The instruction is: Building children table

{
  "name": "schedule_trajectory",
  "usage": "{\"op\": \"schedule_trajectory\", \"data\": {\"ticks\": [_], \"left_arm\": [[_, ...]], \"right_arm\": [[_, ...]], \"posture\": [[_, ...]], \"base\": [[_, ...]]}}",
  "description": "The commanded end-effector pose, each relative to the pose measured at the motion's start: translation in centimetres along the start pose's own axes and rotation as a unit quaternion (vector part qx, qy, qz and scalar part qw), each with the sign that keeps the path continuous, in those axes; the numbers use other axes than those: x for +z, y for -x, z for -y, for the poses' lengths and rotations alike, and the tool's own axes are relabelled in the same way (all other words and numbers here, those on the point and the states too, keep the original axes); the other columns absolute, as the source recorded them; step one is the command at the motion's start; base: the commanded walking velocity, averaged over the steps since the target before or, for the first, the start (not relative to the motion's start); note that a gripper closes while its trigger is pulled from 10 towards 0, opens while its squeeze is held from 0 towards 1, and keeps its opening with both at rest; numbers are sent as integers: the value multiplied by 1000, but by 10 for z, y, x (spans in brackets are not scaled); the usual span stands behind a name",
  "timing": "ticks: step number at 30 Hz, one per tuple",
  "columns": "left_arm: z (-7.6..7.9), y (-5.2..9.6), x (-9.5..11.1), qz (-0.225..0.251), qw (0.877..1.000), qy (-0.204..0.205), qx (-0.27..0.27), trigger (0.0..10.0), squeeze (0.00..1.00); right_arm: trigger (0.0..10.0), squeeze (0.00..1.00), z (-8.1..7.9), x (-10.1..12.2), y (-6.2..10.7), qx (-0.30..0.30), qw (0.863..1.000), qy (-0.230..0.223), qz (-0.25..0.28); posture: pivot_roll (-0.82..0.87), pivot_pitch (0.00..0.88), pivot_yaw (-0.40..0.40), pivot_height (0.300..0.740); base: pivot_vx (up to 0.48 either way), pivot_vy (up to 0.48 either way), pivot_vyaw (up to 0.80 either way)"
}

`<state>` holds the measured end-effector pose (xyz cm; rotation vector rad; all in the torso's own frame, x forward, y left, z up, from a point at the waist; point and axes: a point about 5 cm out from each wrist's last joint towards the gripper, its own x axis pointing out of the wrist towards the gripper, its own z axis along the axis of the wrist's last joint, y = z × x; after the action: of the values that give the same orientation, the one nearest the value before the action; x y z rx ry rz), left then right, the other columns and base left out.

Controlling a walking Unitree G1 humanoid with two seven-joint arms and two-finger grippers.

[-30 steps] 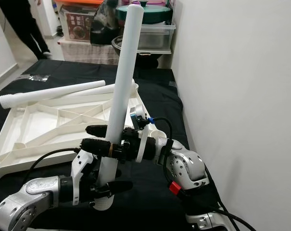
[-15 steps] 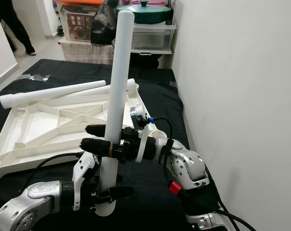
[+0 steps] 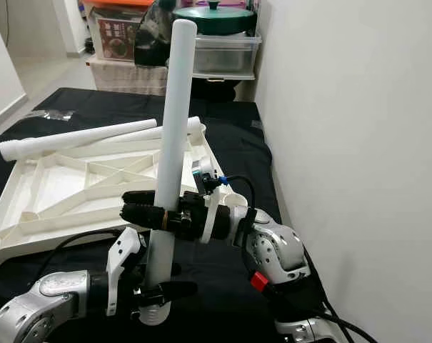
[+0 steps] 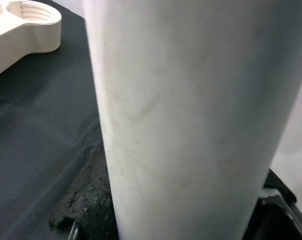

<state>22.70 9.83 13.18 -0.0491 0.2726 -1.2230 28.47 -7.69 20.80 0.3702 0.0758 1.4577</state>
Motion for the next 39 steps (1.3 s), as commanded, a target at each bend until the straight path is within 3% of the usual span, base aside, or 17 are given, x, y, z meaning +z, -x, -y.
{"op": "schedule_trajectory", "data": {"ticks": [1, 14, 15, 26, 27, 39], "left_arm": [[2, 0, -3, -6, 1000, -1, -11, 10000, 0], [-6, 3, -8, -33, 999, 9, 11, 10000, 0], [-6, 2, -9, -34, 999, 10, 13, 10000, 1000], [-6, 4, -10, -39, 999, -10, 21, 10000, 1000], [-7, 4, -9, -40, 999, -13, 25, 10000, 0], [-5, 8, -2, -26, 999, -9, 29, 10000, 0]], "right_arm": [[0, 0, -5, -2, -5, 14, 1000, 0, -5], [0, 0, -5, -1, -3, 12, 1000, -2, -4], [0, 0, -5, -1, -2, 12, 1000, -3, -3], [0, 0, -4, 0, -1, 10, 1000, -1, 0], [0, 0, -2, 1, 0, 1, 1000, 4, 3], [0, 0, 20, 17, 12, -74, 996, 35, 33]], "posture": [[33, 30, -30, 740], [37, 29, -31, 740], [36, 28, -31, 740], [34, 19, -28, 740], [38, 15, -30, 740], [40, 7, -31, 740]], "base": [[0, 0, 0], [0, 0, 0], [0, 0, 0], [0, 0, 0], [0, 0, 0], [0, 0, 0]]}}
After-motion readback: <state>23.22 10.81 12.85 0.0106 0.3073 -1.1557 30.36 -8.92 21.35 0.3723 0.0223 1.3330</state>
